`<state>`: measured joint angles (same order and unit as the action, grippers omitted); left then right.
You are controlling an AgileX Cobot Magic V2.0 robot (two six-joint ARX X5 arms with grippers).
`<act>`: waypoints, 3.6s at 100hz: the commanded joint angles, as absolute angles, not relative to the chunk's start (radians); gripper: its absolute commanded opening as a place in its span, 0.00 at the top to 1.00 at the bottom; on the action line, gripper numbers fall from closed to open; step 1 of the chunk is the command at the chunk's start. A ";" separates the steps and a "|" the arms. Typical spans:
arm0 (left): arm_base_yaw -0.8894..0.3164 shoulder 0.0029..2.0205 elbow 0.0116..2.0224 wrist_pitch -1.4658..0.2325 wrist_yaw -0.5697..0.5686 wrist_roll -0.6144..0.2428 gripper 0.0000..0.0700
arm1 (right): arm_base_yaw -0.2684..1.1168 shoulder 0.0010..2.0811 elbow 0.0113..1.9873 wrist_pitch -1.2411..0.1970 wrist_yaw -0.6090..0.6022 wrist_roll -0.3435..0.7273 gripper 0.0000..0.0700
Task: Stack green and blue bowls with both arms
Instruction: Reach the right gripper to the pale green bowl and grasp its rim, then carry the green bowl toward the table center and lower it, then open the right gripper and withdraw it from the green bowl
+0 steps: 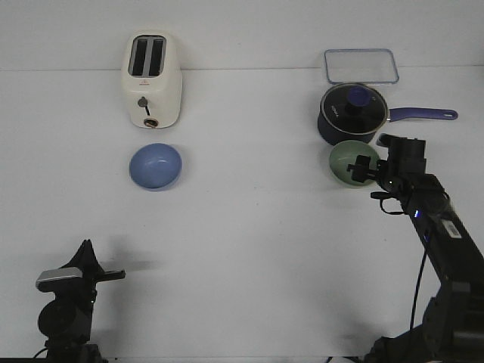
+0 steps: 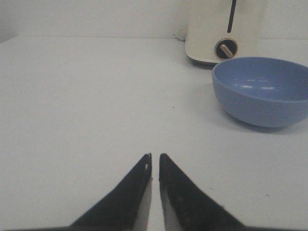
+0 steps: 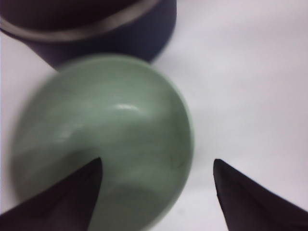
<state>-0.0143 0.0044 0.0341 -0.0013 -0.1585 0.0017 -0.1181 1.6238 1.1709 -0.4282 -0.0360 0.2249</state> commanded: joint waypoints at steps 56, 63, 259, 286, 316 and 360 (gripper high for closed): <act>-0.012 0.003 0.014 0.009 -0.159 0.008 0.98 | -0.165 1.786 1.203 -0.234 -0.158 0.318 1.00; -0.012 0.003 0.014 0.009 -0.159 0.008 0.98 | -0.173 1.770 1.203 -0.262 -0.159 0.318 1.00; -0.012 0.003 0.014 0.009 -0.159 0.008 0.98 | 0.667 1.198 0.732 -0.287 0.099 0.404 0.45; -0.012 0.003 0.014 0.009 -0.159 0.008 0.98 | 0.696 0.776 0.698 -0.410 0.251 0.342 0.45; -0.012 0.003 0.014 0.009 -0.159 0.008 0.98 | 0.799 0.375 0.480 -0.420 0.368 0.351 0.45; -0.012 0.003 0.014 0.009 -0.156 -0.181 0.98 | 0.802 0.335 0.450 -0.439 0.367 0.354 0.45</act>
<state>-0.0143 0.0044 0.0341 -0.0010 -0.1581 -0.0948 0.7937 0.3351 0.4480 -0.4522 0.3637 0.3557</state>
